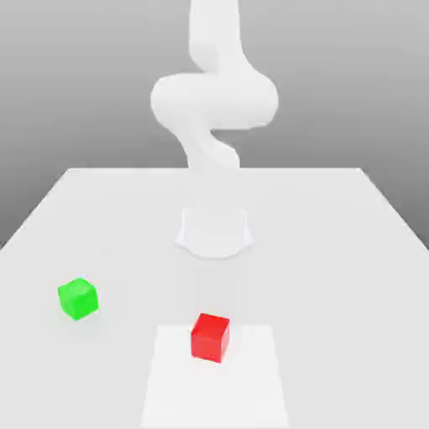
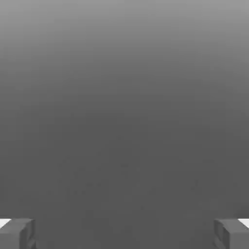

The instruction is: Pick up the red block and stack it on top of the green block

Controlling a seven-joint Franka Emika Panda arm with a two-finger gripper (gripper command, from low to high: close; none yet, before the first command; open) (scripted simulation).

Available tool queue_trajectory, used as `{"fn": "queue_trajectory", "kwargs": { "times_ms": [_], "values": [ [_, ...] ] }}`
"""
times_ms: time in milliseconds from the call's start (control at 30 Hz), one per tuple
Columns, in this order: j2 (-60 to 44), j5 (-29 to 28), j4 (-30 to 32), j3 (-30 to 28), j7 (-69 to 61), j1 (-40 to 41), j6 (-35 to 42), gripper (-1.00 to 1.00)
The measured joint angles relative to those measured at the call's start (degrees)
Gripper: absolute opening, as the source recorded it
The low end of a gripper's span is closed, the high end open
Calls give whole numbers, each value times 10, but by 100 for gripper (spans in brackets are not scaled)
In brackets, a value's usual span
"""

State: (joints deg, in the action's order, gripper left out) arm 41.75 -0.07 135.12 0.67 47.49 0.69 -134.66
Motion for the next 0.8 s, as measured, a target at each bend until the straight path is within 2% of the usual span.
{"fn": "queue_trajectory", "kwargs": {
  "times_ms": [567, 800],
  "values": [
    [-361, 6, 270, 38, 132, 46, -245, 0],
    [-513, -23, 270, 16, 163, 32, -370, 0]
  ]
}}
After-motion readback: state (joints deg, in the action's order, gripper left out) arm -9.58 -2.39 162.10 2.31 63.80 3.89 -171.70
